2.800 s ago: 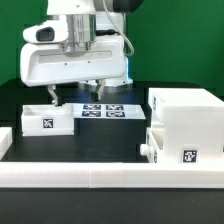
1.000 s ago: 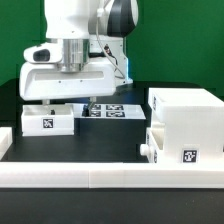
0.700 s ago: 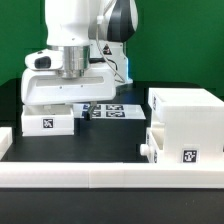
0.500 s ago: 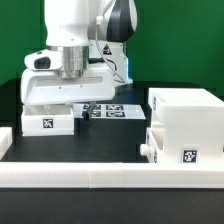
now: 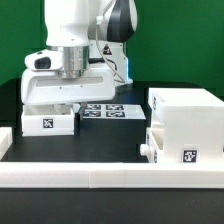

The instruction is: Assemble drawer

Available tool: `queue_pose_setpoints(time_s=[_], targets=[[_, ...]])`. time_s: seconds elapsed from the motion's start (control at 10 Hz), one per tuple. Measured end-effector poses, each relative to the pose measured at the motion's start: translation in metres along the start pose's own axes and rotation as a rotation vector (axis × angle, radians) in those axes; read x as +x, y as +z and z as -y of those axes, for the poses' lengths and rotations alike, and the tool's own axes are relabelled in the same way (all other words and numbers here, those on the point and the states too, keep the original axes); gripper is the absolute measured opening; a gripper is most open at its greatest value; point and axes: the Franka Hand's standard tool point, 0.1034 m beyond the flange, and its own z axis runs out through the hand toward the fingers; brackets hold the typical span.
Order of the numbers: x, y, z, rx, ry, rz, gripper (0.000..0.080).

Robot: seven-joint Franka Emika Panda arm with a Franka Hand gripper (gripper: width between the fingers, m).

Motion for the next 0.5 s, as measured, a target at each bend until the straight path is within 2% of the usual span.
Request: queue_pose_setpoints(time_s=[0.1, 0.3, 0.5], targets=[[0.001, 0.000, 0.001, 0.000, -0.002, 0.000, 0.0040], [0.005, -0.002, 0.006, -0.001, -0.016, -0.004, 0.0040], [0.018, -0.013, 0.021, 0.004, -0.015, -0.004, 0.0040]])
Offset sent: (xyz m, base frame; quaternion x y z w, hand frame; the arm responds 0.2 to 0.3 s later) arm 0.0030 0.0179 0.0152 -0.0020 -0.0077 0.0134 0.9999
